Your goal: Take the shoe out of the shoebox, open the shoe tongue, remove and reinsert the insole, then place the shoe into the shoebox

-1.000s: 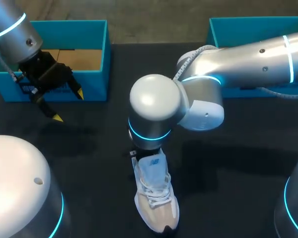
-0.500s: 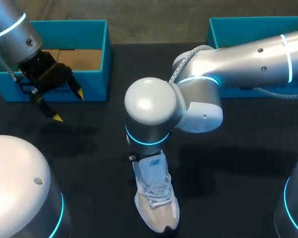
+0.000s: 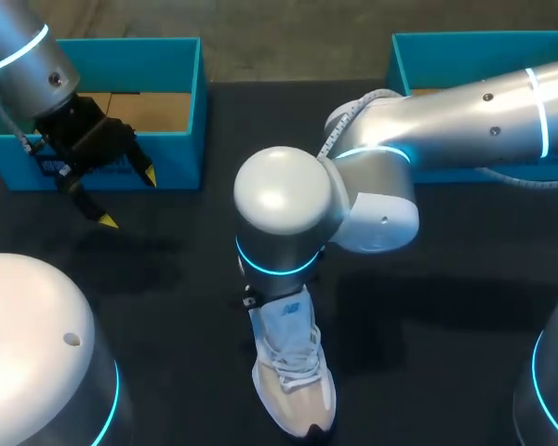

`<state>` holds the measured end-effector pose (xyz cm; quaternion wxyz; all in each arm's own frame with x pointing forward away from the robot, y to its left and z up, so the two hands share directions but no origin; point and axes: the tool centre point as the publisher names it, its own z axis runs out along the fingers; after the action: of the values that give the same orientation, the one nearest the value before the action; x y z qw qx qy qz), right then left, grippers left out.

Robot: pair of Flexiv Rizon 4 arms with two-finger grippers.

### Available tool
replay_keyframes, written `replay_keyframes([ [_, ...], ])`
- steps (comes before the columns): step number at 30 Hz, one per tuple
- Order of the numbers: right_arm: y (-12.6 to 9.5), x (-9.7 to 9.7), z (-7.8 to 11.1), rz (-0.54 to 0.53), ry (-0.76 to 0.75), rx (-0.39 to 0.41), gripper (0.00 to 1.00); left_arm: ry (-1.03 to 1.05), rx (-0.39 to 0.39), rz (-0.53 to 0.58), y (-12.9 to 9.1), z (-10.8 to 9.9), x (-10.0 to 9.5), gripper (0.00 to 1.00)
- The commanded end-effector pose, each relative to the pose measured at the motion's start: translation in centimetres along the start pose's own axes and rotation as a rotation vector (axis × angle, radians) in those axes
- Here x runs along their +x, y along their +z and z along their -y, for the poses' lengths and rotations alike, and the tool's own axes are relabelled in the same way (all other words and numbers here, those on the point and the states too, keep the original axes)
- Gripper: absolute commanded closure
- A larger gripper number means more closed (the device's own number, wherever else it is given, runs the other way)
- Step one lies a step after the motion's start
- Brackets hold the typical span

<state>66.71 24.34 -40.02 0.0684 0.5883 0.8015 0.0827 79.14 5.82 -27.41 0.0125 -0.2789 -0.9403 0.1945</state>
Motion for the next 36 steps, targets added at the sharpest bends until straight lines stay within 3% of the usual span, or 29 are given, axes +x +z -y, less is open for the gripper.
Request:
replay_keyframes([
  [1, -0.8, 0.3, 0.5, 0.011, 0.0, -0.018, 1.0, 0.0, -0.004, 0.001, 0.0, 0.1, 0.1, 0.0],
  [12, -2.4, -0.4, -1.0, 0.004, -0.023, -0.025, 1.0, 0.0, -0.004, 0.001, 0.0, 0.1, 0.1, 0.0],
  [20, -3.4, -2.4, -1.5, 0.015, -0.019, 0.095, 1.0, 0.0, -0.004, 0.001, 0.0, 0.1, 0.1, 0.0],
  [26, -3.9, -2.8, -1.5, -0.012, -0.054, 0.169, 1.0, 0.0, -0.004, 0.001, 0.0, 0.1, 0.1, 0.0],
  [30, -3.6, -2.7, -1.0, -0.029, -0.06, 0.209, 0.75, 0.0, -0.004, 0.001, 0.0, 0.1, 0.1, 0.0],
  [36, -3.8, -2.6, -0.1, -0.036, -0.034, 0.283, 0.6, 0.0, -0.004, 0.001, 0.0, 0.1, 0.1, 0.0],
])
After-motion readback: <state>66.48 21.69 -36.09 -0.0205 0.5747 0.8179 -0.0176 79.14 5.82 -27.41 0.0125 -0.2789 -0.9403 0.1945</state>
